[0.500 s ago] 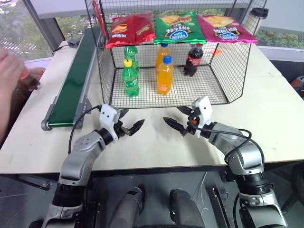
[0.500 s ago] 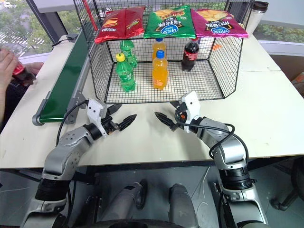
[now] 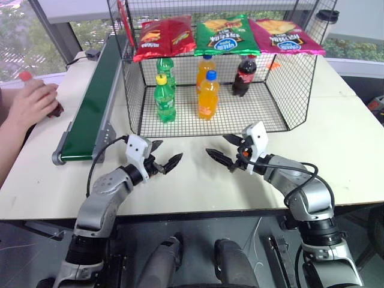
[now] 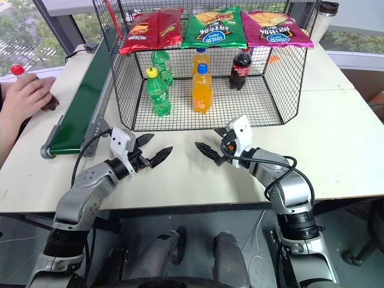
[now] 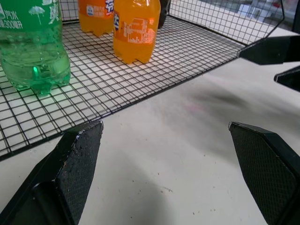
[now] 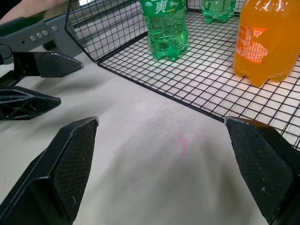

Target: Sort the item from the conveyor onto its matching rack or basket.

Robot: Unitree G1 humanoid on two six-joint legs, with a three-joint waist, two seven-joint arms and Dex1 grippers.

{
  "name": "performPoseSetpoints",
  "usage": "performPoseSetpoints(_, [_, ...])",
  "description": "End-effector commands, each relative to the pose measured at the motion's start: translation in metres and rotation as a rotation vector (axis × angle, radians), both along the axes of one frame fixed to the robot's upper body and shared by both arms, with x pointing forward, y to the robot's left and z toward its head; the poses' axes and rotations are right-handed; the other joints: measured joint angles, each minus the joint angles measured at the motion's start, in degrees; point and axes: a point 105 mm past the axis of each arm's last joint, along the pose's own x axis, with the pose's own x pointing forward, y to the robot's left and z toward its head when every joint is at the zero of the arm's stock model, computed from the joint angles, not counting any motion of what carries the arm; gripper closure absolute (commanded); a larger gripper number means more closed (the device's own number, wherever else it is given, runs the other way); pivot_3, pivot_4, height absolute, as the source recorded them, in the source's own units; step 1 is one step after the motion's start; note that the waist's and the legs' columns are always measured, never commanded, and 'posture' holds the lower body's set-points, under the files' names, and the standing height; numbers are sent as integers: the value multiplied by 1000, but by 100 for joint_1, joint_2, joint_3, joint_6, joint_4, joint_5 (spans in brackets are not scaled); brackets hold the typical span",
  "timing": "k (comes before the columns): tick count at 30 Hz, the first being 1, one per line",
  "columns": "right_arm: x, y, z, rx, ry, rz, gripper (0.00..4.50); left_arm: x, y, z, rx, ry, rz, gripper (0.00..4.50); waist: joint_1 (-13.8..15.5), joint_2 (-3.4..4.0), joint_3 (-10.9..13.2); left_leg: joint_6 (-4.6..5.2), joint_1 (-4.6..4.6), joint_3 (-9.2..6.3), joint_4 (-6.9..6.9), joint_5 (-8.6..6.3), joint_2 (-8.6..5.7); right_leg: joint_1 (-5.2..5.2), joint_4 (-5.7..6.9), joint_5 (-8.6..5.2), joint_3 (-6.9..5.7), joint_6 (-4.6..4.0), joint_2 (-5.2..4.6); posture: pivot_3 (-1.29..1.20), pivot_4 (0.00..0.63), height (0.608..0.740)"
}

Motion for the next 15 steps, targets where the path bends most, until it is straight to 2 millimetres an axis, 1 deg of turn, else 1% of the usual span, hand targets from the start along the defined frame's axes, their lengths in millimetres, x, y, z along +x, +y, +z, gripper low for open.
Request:
performPoseSetpoints(1, [-5, 3, 14, 15, -55, 23, 32, -4, -1, 12, 4, -60, -9, 0, 1, 0, 0, 0, 0, 0, 0, 0, 0, 0, -1, 0, 0, 0, 0, 0, 150, 738])
performPoseSetpoints(8, [-4, 3, 12, 7, -53, 27, 32, -6, -4, 12, 4, -58, -26, 0, 2, 0, 0, 0, -1, 0, 0, 0, 0, 0, -3, 0, 0, 0, 0, 0, 150, 738])
performPoseSetpoints(12, [-7, 7, 7, -44, -73, 59, 32, -8, -4, 11, 22, -67, -30, 0, -2, 0, 0, 1, -2, 0, -1, 0, 0, 0, -5, 0, 0, 0, 0, 0, 150, 738])
performPoseSetpoints(15, [-6, 9, 8, -45, -83, 62, 32, -8, -3, 11, 31, -72, -35, 0, 0, 0, 0, 1, -2, 0, -2, -1, 1, 0, -7, 0, 0, 0, 0, 0, 150, 738])
